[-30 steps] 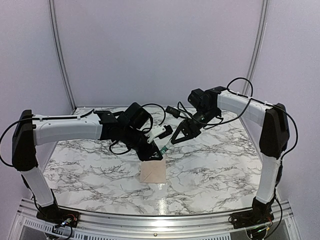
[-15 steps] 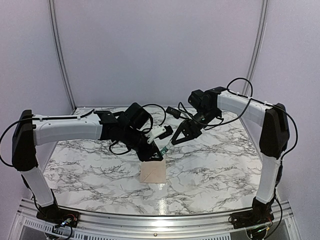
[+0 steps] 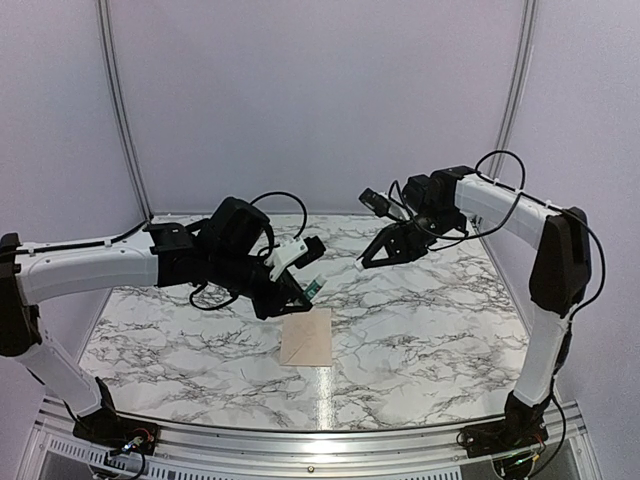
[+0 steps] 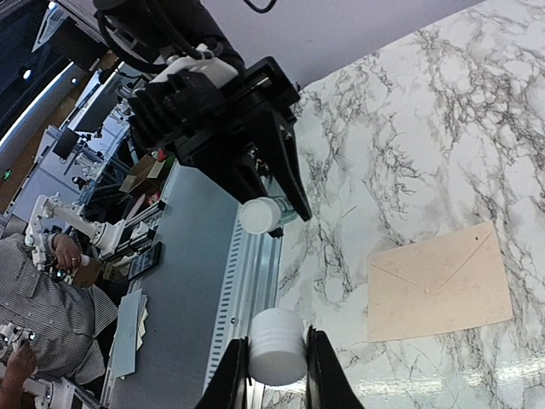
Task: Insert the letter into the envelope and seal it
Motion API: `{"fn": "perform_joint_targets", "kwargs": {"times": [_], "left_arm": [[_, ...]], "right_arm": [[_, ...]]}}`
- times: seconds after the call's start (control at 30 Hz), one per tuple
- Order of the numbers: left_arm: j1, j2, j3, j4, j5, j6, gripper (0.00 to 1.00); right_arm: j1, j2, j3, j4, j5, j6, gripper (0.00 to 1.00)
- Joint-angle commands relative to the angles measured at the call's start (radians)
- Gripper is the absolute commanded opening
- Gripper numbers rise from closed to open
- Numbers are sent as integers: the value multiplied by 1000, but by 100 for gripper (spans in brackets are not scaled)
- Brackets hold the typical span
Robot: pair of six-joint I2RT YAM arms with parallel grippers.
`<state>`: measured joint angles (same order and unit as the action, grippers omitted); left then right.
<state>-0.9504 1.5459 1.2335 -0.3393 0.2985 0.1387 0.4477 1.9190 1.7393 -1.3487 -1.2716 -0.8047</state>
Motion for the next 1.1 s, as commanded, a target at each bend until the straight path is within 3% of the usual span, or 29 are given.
{"fn": "perform_joint_targets", "kwargs": {"times": [0.0, 0.4, 1.07], "left_arm": [[-5, -27, 4, 31, 27, 17, 5], [-33, 19, 110, 5, 103, 18, 6], [-49, 17, 117, -17, 78, 24, 5]], "right_arm": [[25, -40, -13, -24, -89, -32, 15], [111, -11, 22, -24, -78, -14, 17], [87, -14, 62, -23, -90, 2, 18]]}}
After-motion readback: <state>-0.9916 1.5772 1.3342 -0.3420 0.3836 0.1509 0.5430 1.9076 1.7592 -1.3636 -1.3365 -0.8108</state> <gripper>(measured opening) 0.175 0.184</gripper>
